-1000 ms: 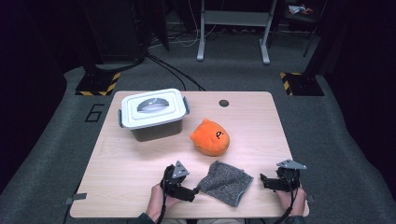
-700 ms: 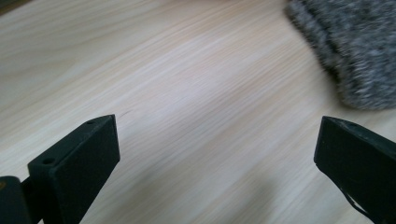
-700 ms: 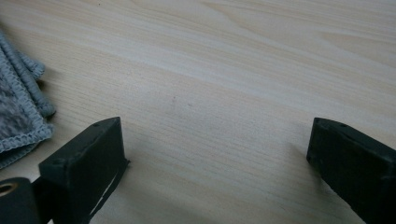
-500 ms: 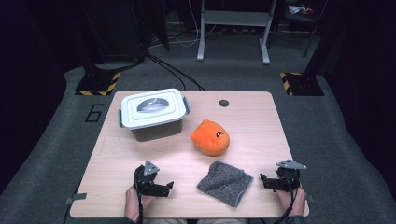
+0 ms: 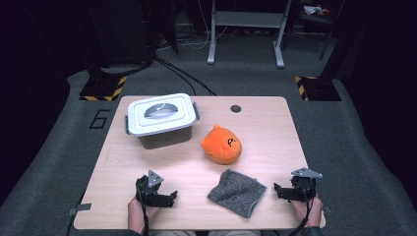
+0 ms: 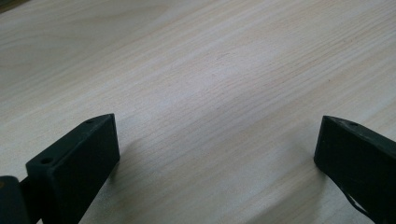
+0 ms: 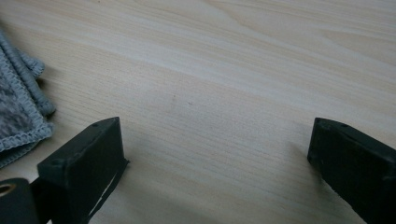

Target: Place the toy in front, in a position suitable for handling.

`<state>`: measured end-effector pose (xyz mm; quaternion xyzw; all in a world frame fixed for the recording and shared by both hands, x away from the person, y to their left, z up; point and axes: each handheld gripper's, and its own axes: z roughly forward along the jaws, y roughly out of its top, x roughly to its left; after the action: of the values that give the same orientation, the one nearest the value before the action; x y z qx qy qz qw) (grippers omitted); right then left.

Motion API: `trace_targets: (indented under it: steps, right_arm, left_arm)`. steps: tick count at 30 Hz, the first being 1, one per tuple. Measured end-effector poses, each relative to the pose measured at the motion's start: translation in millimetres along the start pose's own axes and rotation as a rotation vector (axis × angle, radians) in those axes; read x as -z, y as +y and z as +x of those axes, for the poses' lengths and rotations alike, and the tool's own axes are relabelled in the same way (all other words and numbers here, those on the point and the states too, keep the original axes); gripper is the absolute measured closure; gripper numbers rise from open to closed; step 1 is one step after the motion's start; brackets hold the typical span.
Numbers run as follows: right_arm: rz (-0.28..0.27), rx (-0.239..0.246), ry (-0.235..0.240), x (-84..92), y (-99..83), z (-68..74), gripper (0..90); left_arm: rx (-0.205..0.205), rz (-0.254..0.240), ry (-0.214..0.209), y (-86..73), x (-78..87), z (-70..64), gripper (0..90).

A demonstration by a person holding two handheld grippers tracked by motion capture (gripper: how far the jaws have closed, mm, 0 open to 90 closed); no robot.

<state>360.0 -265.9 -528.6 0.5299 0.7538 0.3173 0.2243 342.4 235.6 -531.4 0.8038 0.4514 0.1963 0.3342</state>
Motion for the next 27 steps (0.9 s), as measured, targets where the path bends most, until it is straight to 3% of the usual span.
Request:
trace_targets:
  steps: [11, 13, 17, 20, 21, 23, 24, 25, 27]
  right_arm:
    - [-0.009, -0.033, 0.034, 9.5, 3.8, -2.9, 2.5]
    - [-0.023, -0.051, 0.05, 19.2, 8.9, 2.0, 2.5]
    - [-0.033, -0.033, 0.07, 27.9, 16.1, 10.2, 2.8]
    - [-0.054, 0.005, 0.108, 38.2, 26.9, 30.6, 3.1]
    - [-0.054, 0.005, 0.108, 38.2, 26.9, 30.6, 3.1]
    - [-0.067, 0.042, 0.152, 43.0, 34.2, 48.6, 3.1]
    - [-0.067, 0.042, 0.152, 43.0, 34.2, 48.6, 3.1]
    - [-0.072, 0.081, 0.183, 44.4, 38.3, 62.8, 3.3]
    - [-0.069, 0.131, 0.216, 44.0, 41.7, 77.4, 4.0]
  left_arm:
    - [0.013, -0.003, 0.0, 0.3, -0.6, -0.7, 0.0]
    - [0.008, 0.0, 0.0, 0.5, -0.6, -0.3, 0.0]
    - [0.01, -0.001, 0.001, 0.5, -0.7, -0.4, 0.0]
    - [0.01, -0.001, 0.001, 0.5, -0.7, -0.4, 0.0]
    - [0.01, -0.001, 0.001, 0.5, -0.7, -0.4, 0.0]
    - [0.01, -0.002, 0.001, 0.5, -0.7, -0.4, 0.0]
    - [0.01, -0.002, 0.001, 0.5, -0.7, -0.4, 0.0]
    - [0.007, 0.0, 0.0, 0.5, -0.6, -0.3, 0.0]
    - [0.01, -0.001, 0.001, 0.5, -0.7, -0.5, 0.0]
